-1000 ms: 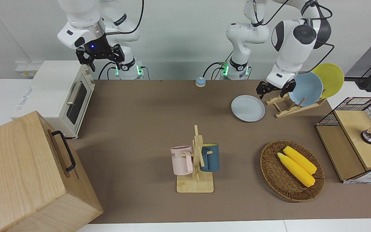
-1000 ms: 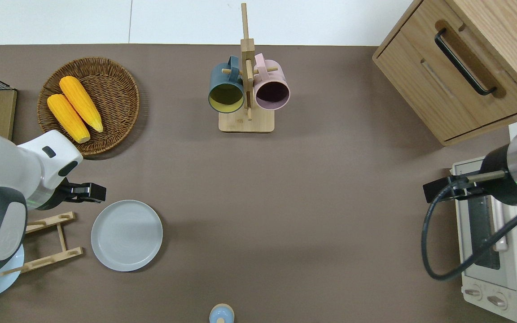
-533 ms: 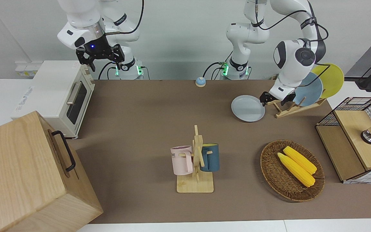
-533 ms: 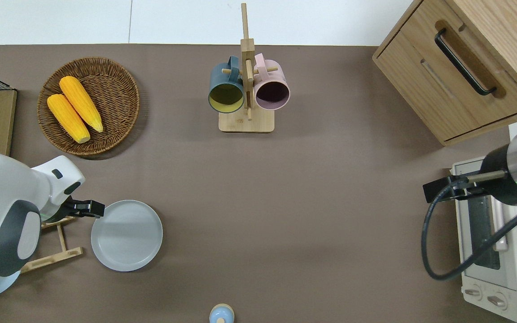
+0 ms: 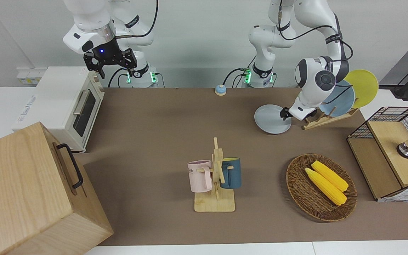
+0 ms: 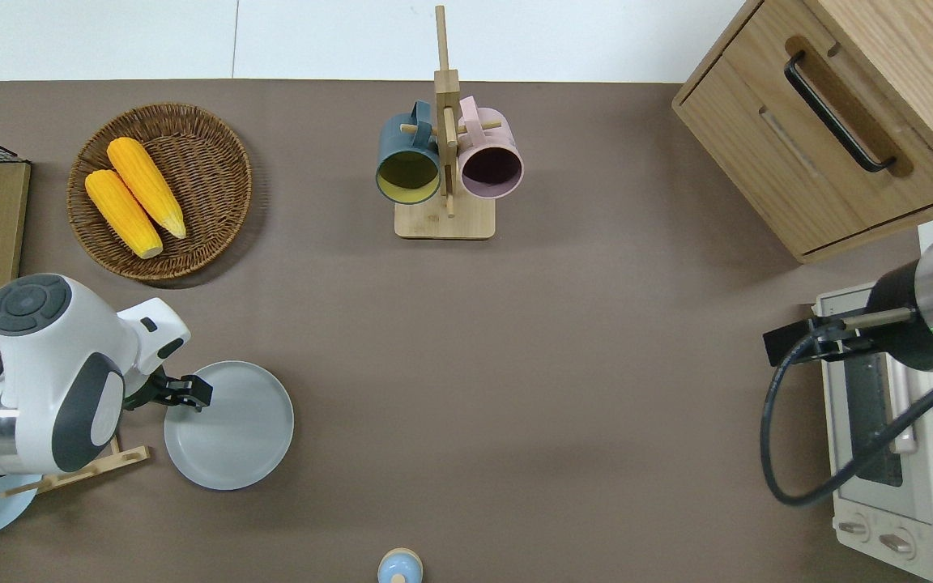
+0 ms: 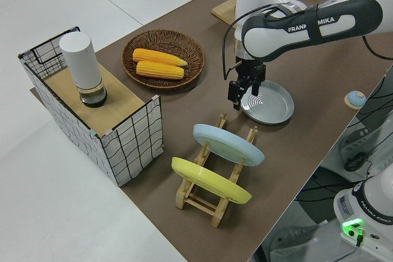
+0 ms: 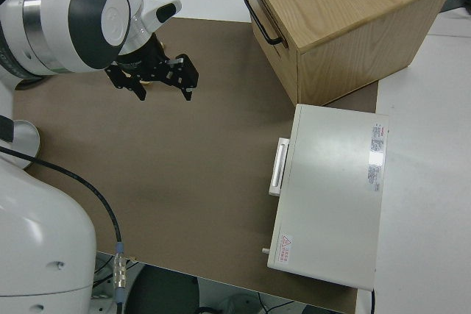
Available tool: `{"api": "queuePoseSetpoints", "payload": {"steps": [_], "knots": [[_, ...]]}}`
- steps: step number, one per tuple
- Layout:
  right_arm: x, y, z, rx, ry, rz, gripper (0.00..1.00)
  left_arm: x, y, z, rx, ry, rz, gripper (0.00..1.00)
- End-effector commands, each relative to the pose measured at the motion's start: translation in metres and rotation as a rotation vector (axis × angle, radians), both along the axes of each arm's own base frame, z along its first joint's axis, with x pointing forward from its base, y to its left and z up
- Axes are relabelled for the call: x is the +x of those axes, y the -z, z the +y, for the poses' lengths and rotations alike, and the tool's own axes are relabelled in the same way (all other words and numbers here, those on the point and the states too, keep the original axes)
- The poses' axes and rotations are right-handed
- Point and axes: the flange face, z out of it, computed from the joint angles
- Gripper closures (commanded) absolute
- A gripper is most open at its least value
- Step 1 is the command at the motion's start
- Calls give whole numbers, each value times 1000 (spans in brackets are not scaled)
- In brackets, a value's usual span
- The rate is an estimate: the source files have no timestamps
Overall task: Pick gray plate from table and place it on lower plate rack with left arm
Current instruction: 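Lower the left gripper onto the gray plate rim and grasp it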
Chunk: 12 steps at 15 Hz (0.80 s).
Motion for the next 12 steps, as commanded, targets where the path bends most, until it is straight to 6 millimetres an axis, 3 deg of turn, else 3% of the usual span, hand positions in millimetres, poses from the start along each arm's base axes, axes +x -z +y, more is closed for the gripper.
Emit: {"api": "queuePoseSetpoints", "payload": {"steps": [1, 4, 7, 10, 12], "knots": [[-3, -4, -3, 1, 12, 4, 11, -1, 13, 2, 20, 4, 12, 11], [-3, -4, -3, 1, 13, 4, 11, -1, 18, 4, 21, 0, 20, 142], [-3, -4, -3, 1, 13, 4, 13, -1, 22, 4, 22, -3, 27, 480], [-3, -4, -3, 1, 12, 4, 13, -1, 21, 3, 18, -5, 27, 951], [-3, -4, -3, 1, 12, 4, 11, -1, 21, 5, 14, -12, 30, 1000]]}}
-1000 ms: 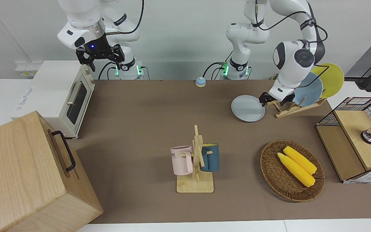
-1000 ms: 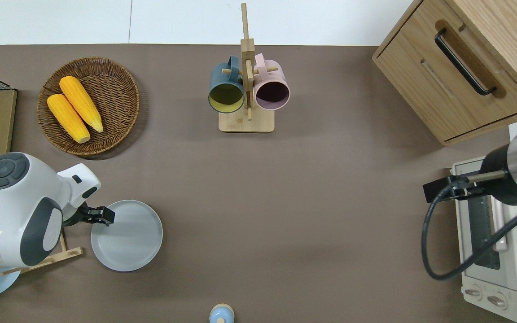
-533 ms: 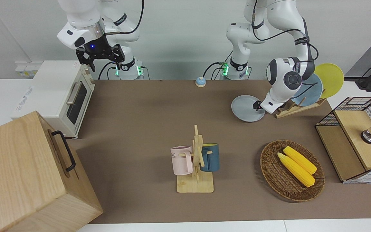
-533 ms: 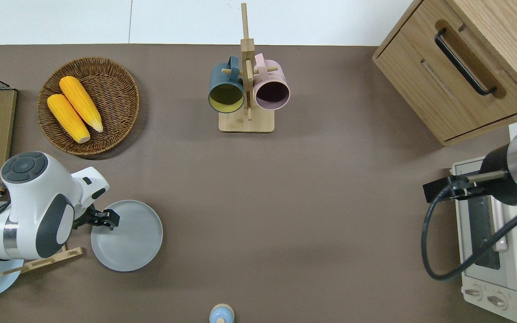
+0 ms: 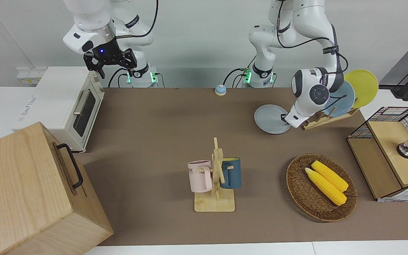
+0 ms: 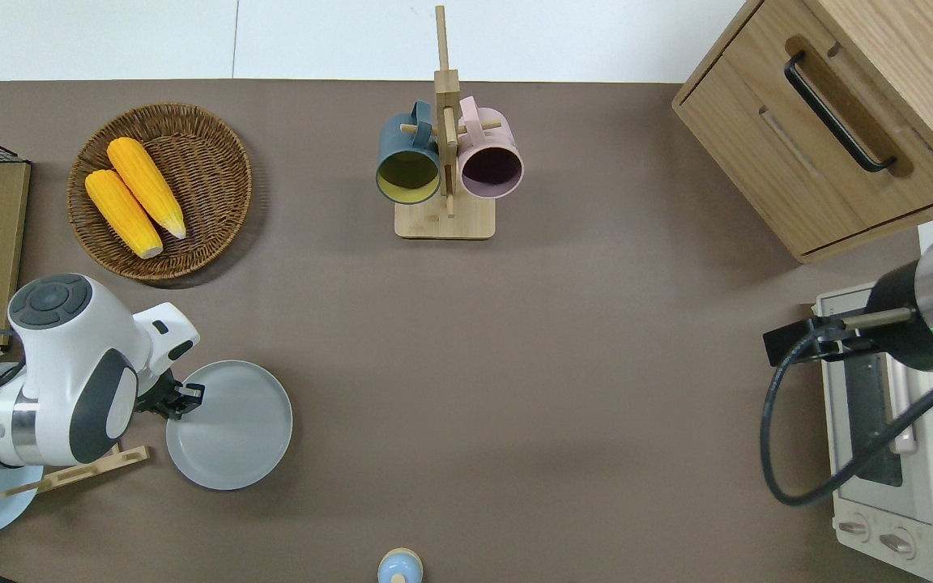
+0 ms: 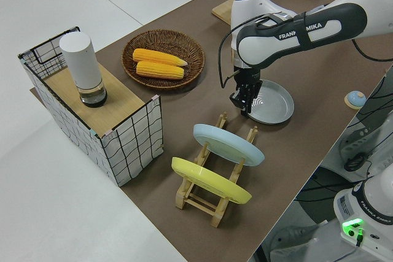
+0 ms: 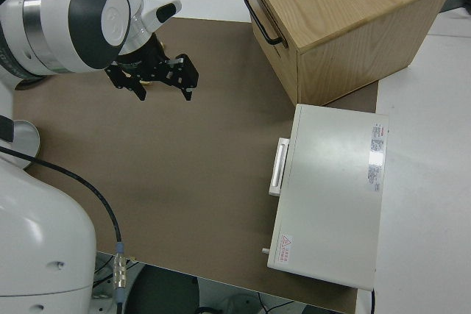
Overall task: Pick gray plate from table and place it on lower plate rack with left arm
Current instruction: 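Lower the left gripper onto the gray plate rim and grasp it, then lift the gray plate and carry it toward the wooden plate rack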
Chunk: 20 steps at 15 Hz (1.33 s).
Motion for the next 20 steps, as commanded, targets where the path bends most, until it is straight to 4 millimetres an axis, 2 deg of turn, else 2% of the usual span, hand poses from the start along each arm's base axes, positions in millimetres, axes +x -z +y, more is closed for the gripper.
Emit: {"api": "queuePoseSetpoints", "payload": {"steps": [1, 2, 8, 12, 14, 17, 20], "knots": [[-3, -4, -3, 1, 13, 4, 13, 1, -3, 5, 6, -13, -10, 1000], [-3, -4, -3, 1, 12, 4, 11, 3, -8, 6, 4, -11, -15, 1000], [-3, -4, -3, -1, 14, 4, 11, 35, -92, 10, 13, -34, -40, 1000], [-3, -4, -3, 1, 12, 4, 11, 36, -123, 9, 53, -84, -26, 1000], [-3, -4, -3, 1, 13, 4, 11, 35, -147, 14, 160, -86, 1, 1000], [-3, -4, -3, 1, 13, 4, 11, 26, -169, 21, 351, -84, 26, 1000], [-3, -4, -3, 1, 13, 4, 11, 19, -178, 30, 534, -83, 57, 1000]]}}
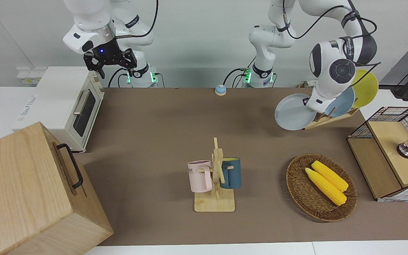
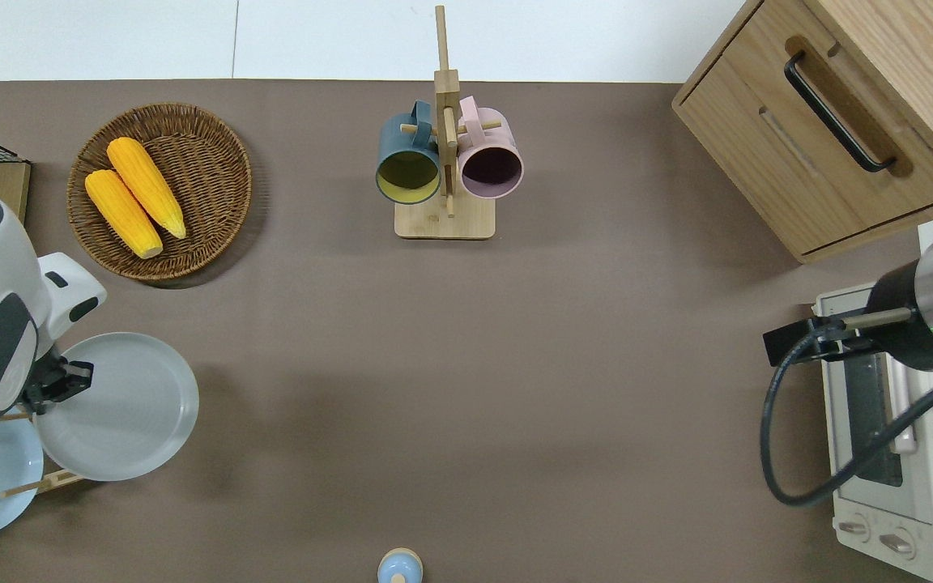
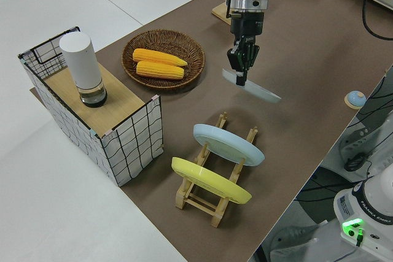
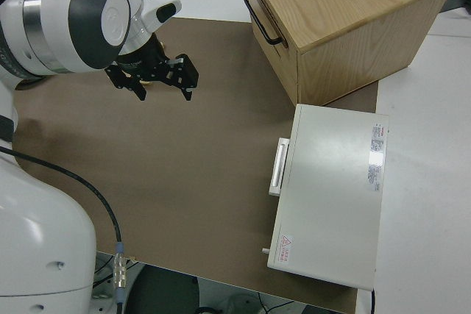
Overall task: Pick gray plate from table and place it on lower plate rack with left arm
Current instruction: 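Lift the gray plate and carry it toward the wooden plate rack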
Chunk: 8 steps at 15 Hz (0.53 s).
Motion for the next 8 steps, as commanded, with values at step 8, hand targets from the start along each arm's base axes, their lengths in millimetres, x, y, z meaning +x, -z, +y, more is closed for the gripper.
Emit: {"api": "queuePoseSetpoints", "payload": {"steps": [8], "knots": [[-3, -4, -3, 1, 13, 4, 11, -12, -7, 5, 420, -110, 2, 1000]]}}
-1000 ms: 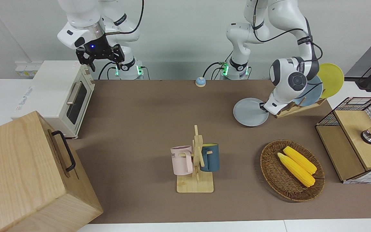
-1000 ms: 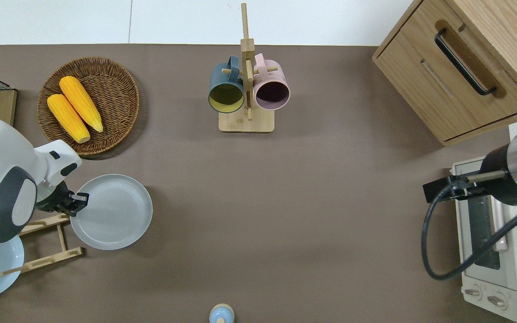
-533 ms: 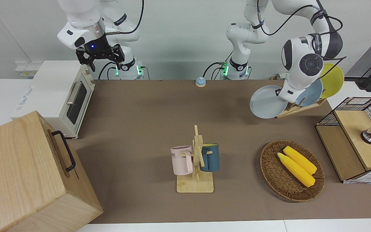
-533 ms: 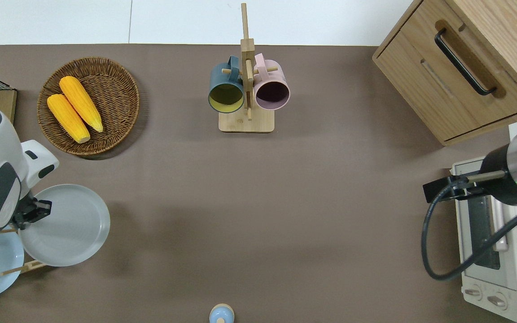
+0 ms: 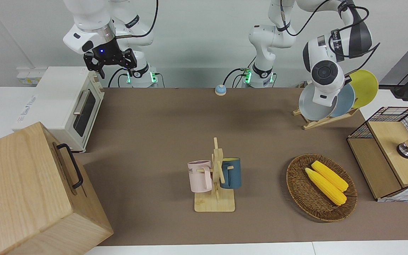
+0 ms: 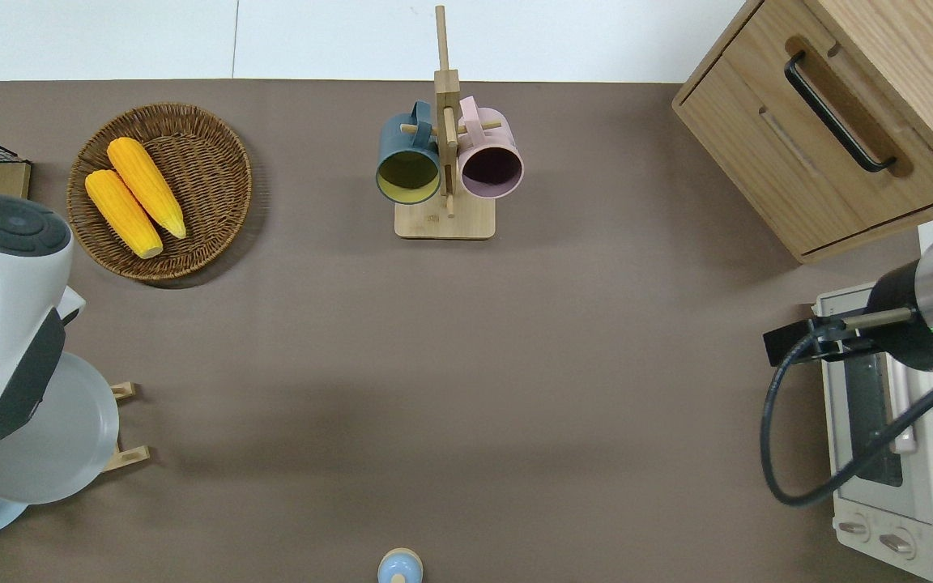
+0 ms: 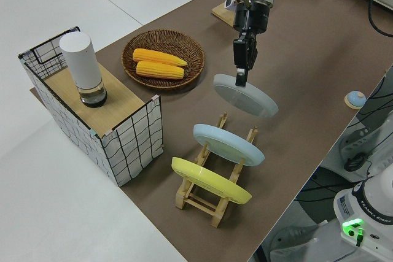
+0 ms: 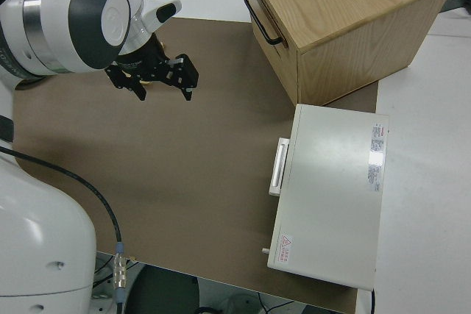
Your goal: Pick gray plate from table and place it on lower plate rack with left arm
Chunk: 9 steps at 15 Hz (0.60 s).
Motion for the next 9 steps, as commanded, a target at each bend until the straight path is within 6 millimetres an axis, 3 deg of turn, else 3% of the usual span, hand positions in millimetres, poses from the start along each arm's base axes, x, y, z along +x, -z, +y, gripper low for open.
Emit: {"api": "queuePoseSetpoints", "payload": {"steps": [1, 9], "knots": [[-3, -4, -2, 1, 12, 4, 13, -3, 11, 0, 89, -55, 1, 1000], [-3, -4, -3, 1, 13, 4, 11, -3, 42, -2, 234, -119, 41, 1000]]}}
